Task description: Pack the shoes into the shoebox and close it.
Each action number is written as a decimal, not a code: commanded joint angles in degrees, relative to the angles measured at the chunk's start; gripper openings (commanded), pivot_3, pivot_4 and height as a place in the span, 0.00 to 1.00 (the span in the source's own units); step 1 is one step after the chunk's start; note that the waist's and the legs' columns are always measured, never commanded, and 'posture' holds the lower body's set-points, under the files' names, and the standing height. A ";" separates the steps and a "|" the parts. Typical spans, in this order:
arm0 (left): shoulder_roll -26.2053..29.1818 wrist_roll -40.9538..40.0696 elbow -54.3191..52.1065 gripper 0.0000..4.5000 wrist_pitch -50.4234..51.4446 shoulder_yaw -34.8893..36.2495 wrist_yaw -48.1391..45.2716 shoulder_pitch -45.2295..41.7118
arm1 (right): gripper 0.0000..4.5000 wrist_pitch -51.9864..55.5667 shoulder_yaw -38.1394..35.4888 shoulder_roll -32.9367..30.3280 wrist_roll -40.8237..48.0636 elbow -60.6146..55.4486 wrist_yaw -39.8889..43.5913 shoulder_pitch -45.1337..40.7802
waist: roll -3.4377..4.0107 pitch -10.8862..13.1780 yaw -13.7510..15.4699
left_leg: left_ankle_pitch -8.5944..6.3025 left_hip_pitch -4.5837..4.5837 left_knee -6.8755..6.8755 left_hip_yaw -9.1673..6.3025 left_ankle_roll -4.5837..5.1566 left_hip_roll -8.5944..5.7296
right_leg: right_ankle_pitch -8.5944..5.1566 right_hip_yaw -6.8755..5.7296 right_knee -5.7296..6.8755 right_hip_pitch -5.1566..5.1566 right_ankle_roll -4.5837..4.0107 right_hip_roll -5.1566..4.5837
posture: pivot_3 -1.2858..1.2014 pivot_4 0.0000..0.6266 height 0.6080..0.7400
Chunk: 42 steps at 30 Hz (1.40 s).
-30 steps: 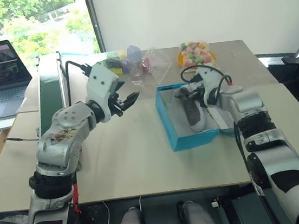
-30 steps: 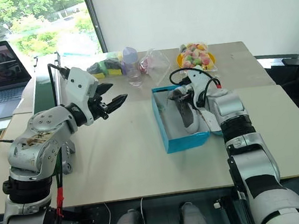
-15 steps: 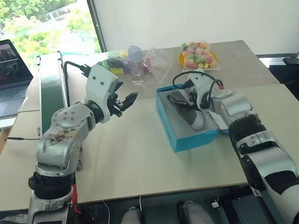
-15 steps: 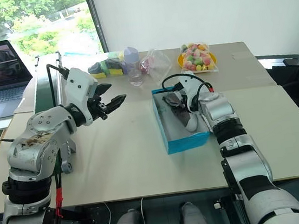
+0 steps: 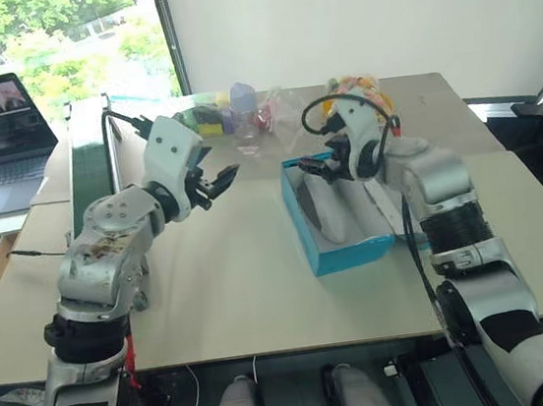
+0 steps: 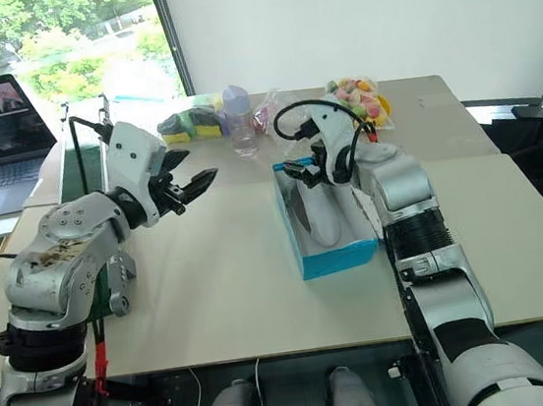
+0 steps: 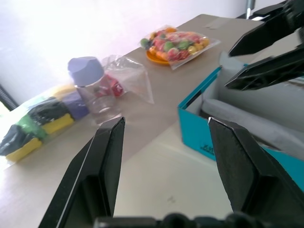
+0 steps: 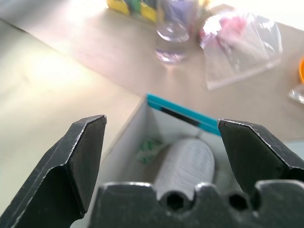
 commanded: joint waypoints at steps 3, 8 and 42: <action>0.21 4.27 1.49 0.66 -0.12 6.57 7.76 -0.03 | 0.98 5.25 -3.64 -1.50 7.83 -8.63 5.60 -3.21 | 0.00 0.00 0.02 | -0.04 0.01 0.01 0.00 -0.06 0.00 | 0.00 -0.01 0.02 0.00 -0.01 0.00 | 0.52 0.24 0.99; -4.35 6.86 2.35 0.66 1.37 12.34 17.64 1.54 | 0.98 4.82 -2.58 -1.11 11.00 -9.89 9.17 -2.45 | 0.00 0.00 0.03 | -0.13 0.06 0.03 0.01 -0.22 0.00 | 0.00 -0.02 0.02 0.06 -0.02 -0.02 | 0.52 0.24 0.99; -9.75 9.95 14.16 0.66 -13.27 25.54 26.73 14.13 | 0.98 -21.37 5.68 5.71 4.49 -1.94 14.19 7.36 | -0.04 -0.03 0.02 | -0.16 0.06 0.06 0.05 -0.27 0.07 | 0.03 -0.09 0.00 0.04 -0.24 -0.03 | 0.52 0.24 0.99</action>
